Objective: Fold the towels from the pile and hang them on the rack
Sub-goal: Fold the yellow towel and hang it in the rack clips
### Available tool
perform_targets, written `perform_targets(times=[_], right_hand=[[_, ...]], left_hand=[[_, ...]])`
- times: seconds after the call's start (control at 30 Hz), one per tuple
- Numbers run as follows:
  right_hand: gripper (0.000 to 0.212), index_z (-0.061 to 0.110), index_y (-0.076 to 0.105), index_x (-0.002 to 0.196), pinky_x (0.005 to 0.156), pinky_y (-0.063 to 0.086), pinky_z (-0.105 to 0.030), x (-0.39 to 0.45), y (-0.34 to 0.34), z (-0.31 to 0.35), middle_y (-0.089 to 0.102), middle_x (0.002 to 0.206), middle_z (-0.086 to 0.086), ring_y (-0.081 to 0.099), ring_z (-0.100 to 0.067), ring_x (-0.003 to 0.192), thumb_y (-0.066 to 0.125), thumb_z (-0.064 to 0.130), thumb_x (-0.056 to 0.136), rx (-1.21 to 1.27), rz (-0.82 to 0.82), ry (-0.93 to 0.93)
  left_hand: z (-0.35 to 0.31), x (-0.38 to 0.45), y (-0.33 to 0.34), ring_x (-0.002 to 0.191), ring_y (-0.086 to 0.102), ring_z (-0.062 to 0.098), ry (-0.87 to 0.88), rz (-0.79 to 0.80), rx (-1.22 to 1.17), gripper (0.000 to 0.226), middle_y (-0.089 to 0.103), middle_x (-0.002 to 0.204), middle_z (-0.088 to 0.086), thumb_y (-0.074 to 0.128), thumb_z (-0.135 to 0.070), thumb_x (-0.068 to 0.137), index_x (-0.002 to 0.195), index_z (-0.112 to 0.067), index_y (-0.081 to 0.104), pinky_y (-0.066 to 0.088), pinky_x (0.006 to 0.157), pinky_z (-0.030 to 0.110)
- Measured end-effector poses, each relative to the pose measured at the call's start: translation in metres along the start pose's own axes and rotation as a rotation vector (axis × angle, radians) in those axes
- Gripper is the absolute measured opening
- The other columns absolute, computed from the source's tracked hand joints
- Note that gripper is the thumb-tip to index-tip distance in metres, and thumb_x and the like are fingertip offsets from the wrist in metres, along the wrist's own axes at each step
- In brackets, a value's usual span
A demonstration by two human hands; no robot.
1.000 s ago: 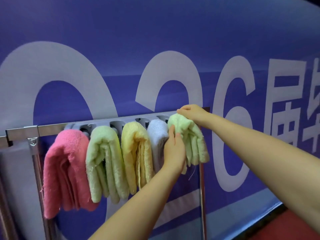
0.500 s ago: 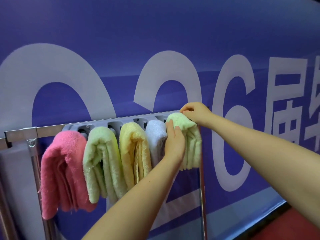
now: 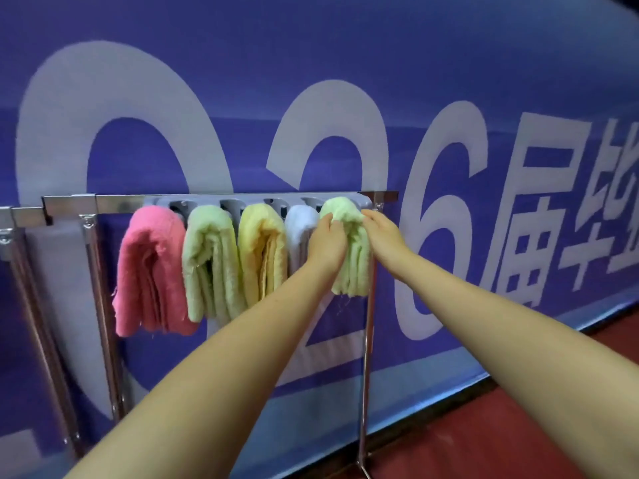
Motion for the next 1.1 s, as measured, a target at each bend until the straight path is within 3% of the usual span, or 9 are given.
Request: perform_targets(times=[0.1,0.17,0.23,0.27,0.37,0.47,0.77,0.97,1.1], right_hand=[[0.025,0.028,0.062,0.111,0.09,0.05,-0.033,-0.039,-0.006,0.01,0.065,0.108,0.004,0.06,-0.013,0.099,0.042,0.022,0.096,0.06,-0.089,-0.083],[0.019,0.026,0.061,0.092,0.074,0.051,-0.028,-0.069,0.0,0.015,0.063,0.087,0.004,0.058,-0.011,0.08,0.045,0.017,0.096,0.119,-0.093,-0.051],[0.019,0.019,0.058,0.082,0.053,0.043,-0.018,-0.104,0.011,0.012,0.057,0.072,0.001,0.051,-0.011,0.062,0.047,0.011,0.095,0.153,-0.046,0.005],[0.019,0.016,0.057,0.079,0.046,0.04,-0.015,-0.123,0.017,0.008,0.056,0.068,0.0,0.049,-0.011,0.056,0.048,0.009,0.094,0.149,-0.008,0.032],[0.017,0.012,0.059,0.079,0.042,0.038,-0.011,-0.172,0.033,-0.019,0.055,0.064,-0.002,0.049,-0.009,0.05,0.051,0.005,0.091,0.116,0.098,0.131],[0.018,0.015,0.059,0.075,0.041,0.037,-0.012,-0.215,0.054,-0.057,0.056,0.063,-0.001,0.05,-0.004,0.044,0.054,0.008,0.09,0.081,0.174,0.236],[0.023,0.015,0.055,0.069,0.037,0.035,-0.013,-0.352,0.135,-0.193,0.053,0.059,-0.004,0.046,0.0,0.034,0.053,0.005,0.09,0.062,0.401,0.609],[0.026,0.014,0.053,0.068,0.035,0.031,-0.012,-0.44,0.176,-0.287,0.051,0.06,-0.005,0.044,0.001,0.03,0.05,0.004,0.092,-0.045,0.492,0.89],[0.027,0.015,0.054,0.069,0.036,0.032,-0.014,-0.487,0.198,-0.346,0.052,0.061,-0.004,0.048,-0.007,0.041,0.048,0.005,0.093,-0.156,0.568,1.024]], left_hand=[[-0.004,-0.018,-0.018,0.118,0.057,0.031,-0.032,-0.036,-0.076,0.043,0.06,0.129,0.012,0.033,-0.022,0.099,0.137,-0.014,0.051,0.045,0.103,0.044],[-0.003,-0.039,-0.03,0.08,0.066,0.018,-0.077,-0.059,-0.21,0.034,0.067,0.093,0.005,0.037,-0.02,0.097,0.119,-0.01,0.061,0.054,0.074,0.029],[0.005,-0.065,-0.043,0.044,0.051,0.007,-0.09,-0.089,-0.277,0.025,0.057,0.063,-0.002,0.037,-0.008,0.095,0.095,-0.009,0.061,0.039,0.046,0.017],[0.012,-0.077,-0.051,0.038,0.046,0.008,-0.094,-0.127,-0.279,0.026,0.054,0.056,-0.002,0.035,-0.004,0.092,0.083,-0.01,0.059,0.034,0.042,0.017],[0.043,-0.119,-0.073,0.05,0.047,0.016,-0.006,-0.219,-0.122,0.032,0.054,0.057,0.0,0.035,-0.004,0.089,0.067,-0.016,0.054,0.038,0.054,0.026],[0.082,-0.165,-0.084,0.053,0.048,0.015,-0.039,-0.17,0.036,0.032,0.054,0.057,-0.002,0.038,-0.007,0.088,0.064,-0.019,0.054,0.041,0.06,0.029],[0.27,-0.271,-0.108,0.051,0.049,0.018,-0.518,-0.015,0.174,0.035,0.056,0.064,0.004,0.035,-0.005,0.094,0.069,-0.015,0.056,0.039,0.044,0.018],[0.404,-0.322,-0.129,0.058,0.051,0.016,-0.741,0.034,0.283,0.027,0.058,0.075,0.005,0.034,-0.007,0.097,0.086,-0.012,0.059,0.038,0.052,0.024],[0.486,-0.359,-0.134,0.067,0.053,0.017,-0.872,0.132,0.334,0.021,0.06,0.077,0.001,0.037,-0.007,0.098,0.095,-0.011,0.058,0.037,0.053,0.021]])
Point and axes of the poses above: each hand's wrist, its own x-axis towards the middle knuckle, its own y-axis out of the palm, z = x × y, the point moved 2 cm from there along x, towards the middle knuckle
